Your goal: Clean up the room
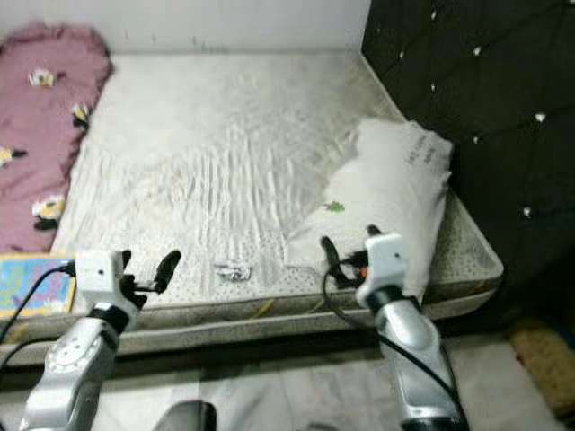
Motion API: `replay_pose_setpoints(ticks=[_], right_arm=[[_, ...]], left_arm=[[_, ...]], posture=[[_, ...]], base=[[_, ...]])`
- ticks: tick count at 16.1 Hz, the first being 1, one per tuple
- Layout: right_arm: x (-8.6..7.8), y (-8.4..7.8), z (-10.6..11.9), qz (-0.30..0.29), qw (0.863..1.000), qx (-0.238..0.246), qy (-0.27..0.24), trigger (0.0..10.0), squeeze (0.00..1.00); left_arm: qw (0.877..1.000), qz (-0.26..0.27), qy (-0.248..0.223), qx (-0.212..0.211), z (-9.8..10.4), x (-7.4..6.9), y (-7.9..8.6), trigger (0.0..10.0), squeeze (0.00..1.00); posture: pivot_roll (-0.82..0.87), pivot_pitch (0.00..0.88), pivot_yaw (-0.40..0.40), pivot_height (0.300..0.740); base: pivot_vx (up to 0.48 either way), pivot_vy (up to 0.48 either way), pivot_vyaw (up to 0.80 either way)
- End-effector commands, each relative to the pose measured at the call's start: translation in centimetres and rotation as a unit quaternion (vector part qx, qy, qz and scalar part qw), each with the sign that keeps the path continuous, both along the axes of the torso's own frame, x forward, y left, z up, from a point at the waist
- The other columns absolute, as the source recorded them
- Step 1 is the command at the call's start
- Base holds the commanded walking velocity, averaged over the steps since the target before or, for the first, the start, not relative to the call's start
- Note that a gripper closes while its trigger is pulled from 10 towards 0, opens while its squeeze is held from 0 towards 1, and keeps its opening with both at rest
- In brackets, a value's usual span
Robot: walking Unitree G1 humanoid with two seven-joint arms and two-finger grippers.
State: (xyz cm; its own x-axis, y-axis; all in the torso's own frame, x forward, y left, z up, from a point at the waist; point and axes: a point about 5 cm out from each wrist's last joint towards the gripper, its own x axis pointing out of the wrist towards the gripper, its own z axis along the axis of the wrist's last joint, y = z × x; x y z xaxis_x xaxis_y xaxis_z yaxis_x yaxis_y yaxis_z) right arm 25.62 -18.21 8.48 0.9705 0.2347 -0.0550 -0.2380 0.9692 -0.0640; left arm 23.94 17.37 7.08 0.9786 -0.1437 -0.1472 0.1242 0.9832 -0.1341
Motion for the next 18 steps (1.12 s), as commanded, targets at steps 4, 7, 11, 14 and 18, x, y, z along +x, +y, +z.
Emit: replay_pose_setpoints(ticks=[4, 7, 11, 14, 18], right_arm=[[0.1, -0.41, 0.26, 0.001, 1.0, -0.018, -0.006, 10.0, 0.0], [0.1, -0.26, 0.3, 0.005, 1.0, -0.02, -0.008, 10.0, 0.0], [0.33, -0.22, 0.15, 0.002, 1.0, -0.021, -0.005, 10.0, 0.0], [0.21, -0.23, -0.08, 0.0, 1.0, -0.022, -0.001, 10.0, 0.0], [0.56, -0.37, -0.27, -0.008, 1.0, -0.022, 0.002, 10.0, 0.0]], left_arm=[[1.0, -0.006, -0.013, 0.005, 0.59, 0.37, -0.36, 10.0, 0.0], [1.0, -0.006, -0.012, 0.004, 0.52, 0.46, -0.42, 10.0, 0.0], [1.0, -0.005, -0.011, 0.006, 0.46, 0.49, -0.4, 10.0, 0.0], [1.0, -0.007, -0.007, 0.007, 0.31, 0.32, -0.44, 10.0, 0.0], [1.0, -0.011, -0.003, 0.007, 0.02, 0.24, -0.56, 10.0, 0.0]], posture=[[-0.02, 0.064, -0.06, 0.74], [-0.02, 0.068, -0.064, 0.74], [-0.02, 0.068, -0.064, 0.74], [-0.01, 0.068, -0.073, 0.74], [-0.01, 0.049, -0.071, 0.74]], base=[[0.0, 0.0, 0.37], [0.082, 0.0, 0.8], [0.26, 0.0, 0.67], [0.26, 0.0, 0.45], [0.263, 0.0, 0.21]])
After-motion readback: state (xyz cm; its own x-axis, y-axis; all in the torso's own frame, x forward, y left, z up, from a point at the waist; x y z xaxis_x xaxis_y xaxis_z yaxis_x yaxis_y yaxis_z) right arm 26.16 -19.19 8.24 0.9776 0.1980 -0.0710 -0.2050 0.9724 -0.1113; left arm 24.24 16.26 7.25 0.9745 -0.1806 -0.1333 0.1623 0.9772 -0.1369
